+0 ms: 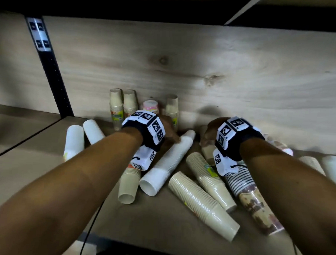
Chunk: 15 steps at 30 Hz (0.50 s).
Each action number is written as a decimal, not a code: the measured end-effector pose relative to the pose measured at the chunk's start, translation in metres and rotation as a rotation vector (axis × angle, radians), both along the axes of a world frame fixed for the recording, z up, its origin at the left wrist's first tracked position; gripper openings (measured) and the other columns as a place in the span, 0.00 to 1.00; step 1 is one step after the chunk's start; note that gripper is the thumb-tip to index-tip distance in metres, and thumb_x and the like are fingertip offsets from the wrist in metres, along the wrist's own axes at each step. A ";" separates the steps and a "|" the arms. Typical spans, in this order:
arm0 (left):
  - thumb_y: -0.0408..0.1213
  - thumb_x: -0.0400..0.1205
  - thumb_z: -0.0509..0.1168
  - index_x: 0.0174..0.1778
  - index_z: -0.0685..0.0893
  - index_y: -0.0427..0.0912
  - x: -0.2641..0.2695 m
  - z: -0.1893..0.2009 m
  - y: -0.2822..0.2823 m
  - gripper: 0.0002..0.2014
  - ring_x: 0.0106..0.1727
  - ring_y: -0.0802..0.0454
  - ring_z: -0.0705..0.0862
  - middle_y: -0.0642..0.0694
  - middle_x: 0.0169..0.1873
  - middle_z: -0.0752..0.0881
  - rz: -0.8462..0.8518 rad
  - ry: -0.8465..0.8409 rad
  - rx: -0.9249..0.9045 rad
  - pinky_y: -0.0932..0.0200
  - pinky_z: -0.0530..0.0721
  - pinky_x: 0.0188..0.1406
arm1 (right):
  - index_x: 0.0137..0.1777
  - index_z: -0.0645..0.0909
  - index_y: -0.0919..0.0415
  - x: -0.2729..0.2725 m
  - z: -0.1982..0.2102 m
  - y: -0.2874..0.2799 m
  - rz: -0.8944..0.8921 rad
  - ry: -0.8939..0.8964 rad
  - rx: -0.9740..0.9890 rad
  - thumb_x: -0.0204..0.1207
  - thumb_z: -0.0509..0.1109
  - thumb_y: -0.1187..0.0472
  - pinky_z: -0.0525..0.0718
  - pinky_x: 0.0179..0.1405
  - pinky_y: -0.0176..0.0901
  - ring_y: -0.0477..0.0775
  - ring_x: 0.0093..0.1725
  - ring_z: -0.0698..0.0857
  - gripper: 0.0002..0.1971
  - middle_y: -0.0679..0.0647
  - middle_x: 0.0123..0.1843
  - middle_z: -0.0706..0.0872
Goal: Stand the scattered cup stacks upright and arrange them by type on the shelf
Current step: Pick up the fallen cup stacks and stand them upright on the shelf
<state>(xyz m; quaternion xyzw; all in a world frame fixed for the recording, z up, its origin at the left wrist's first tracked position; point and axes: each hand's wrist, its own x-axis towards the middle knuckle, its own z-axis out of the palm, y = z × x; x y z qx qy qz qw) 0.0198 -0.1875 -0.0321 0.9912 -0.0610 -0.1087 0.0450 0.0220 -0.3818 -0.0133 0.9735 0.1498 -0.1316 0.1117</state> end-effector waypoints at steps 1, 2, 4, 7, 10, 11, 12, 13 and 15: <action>0.73 0.63 0.65 0.42 0.89 0.46 0.003 -0.003 -0.007 0.33 0.42 0.49 0.88 0.50 0.38 0.90 0.006 0.016 0.046 0.48 0.88 0.52 | 0.68 0.82 0.54 0.001 -0.003 -0.001 0.017 -0.004 -0.033 0.74 0.74 0.44 0.75 0.32 0.32 0.49 0.52 0.82 0.25 0.49 0.67 0.84; 0.76 0.60 0.63 0.40 0.88 0.47 0.008 -0.007 -0.014 0.34 0.42 0.49 0.88 0.50 0.36 0.89 0.004 0.012 0.097 0.49 0.87 0.51 | 0.65 0.84 0.53 0.001 -0.005 -0.002 0.026 0.003 -0.044 0.72 0.75 0.42 0.72 0.29 0.32 0.47 0.47 0.82 0.24 0.48 0.64 0.86; 0.81 0.55 0.61 0.29 0.81 0.53 0.022 -0.018 -0.021 0.32 0.38 0.50 0.86 0.53 0.30 0.85 0.003 0.002 0.171 0.51 0.87 0.46 | 0.59 0.85 0.53 0.005 -0.013 -0.002 0.010 0.031 -0.055 0.72 0.76 0.42 0.70 0.24 0.31 0.42 0.38 0.79 0.21 0.49 0.59 0.87; 0.77 0.55 0.70 0.20 0.75 0.58 0.050 -0.045 -0.027 0.25 0.31 0.52 0.85 0.53 0.24 0.81 -0.047 0.069 0.235 0.51 0.90 0.38 | 0.65 0.83 0.57 0.015 -0.023 -0.007 0.009 0.057 -0.001 0.73 0.75 0.44 0.76 0.37 0.31 0.50 0.50 0.83 0.24 0.53 0.65 0.85; 0.72 0.59 0.73 0.29 0.76 0.66 0.056 -0.050 -0.027 0.18 0.36 0.54 0.86 0.54 0.37 0.88 -0.083 0.080 0.218 0.50 0.90 0.44 | 0.68 0.80 0.64 0.022 -0.029 -0.008 -0.048 0.070 0.122 0.72 0.76 0.45 0.76 0.52 0.46 0.63 0.66 0.82 0.30 0.62 0.68 0.83; 0.71 0.60 0.73 0.32 0.77 0.66 0.048 -0.043 -0.028 0.18 0.37 0.56 0.85 0.54 0.42 0.89 -0.086 0.069 0.214 0.51 0.89 0.44 | 0.70 0.78 0.64 0.024 -0.031 -0.007 -0.081 0.101 0.152 0.72 0.76 0.46 0.76 0.58 0.50 0.64 0.69 0.79 0.31 0.64 0.70 0.81; 0.71 0.62 0.73 0.32 0.77 0.64 0.036 -0.033 -0.028 0.18 0.34 0.58 0.84 0.54 0.43 0.89 -0.087 0.074 0.175 0.55 0.88 0.40 | 0.73 0.76 0.65 0.025 -0.031 -0.006 -0.104 0.142 0.183 0.73 0.76 0.48 0.74 0.66 0.54 0.65 0.72 0.76 0.32 0.65 0.73 0.78; 0.70 0.63 0.73 0.31 0.77 0.61 0.028 -0.027 -0.028 0.19 0.31 0.60 0.81 0.54 0.40 0.88 -0.079 0.080 0.155 0.58 0.85 0.33 | 0.75 0.74 0.66 0.025 -0.030 -0.006 -0.131 0.182 0.215 0.74 0.75 0.51 0.72 0.71 0.55 0.66 0.74 0.74 0.32 0.65 0.75 0.76; 0.70 0.63 0.72 0.36 0.82 0.49 0.017 -0.018 -0.029 0.26 0.30 0.56 0.81 0.51 0.35 0.85 -0.056 0.089 0.096 0.60 0.77 0.27 | 0.70 0.78 0.63 0.022 -0.025 -0.009 -0.171 0.209 0.256 0.74 0.76 0.54 0.79 0.67 0.52 0.63 0.71 0.78 0.27 0.62 0.72 0.79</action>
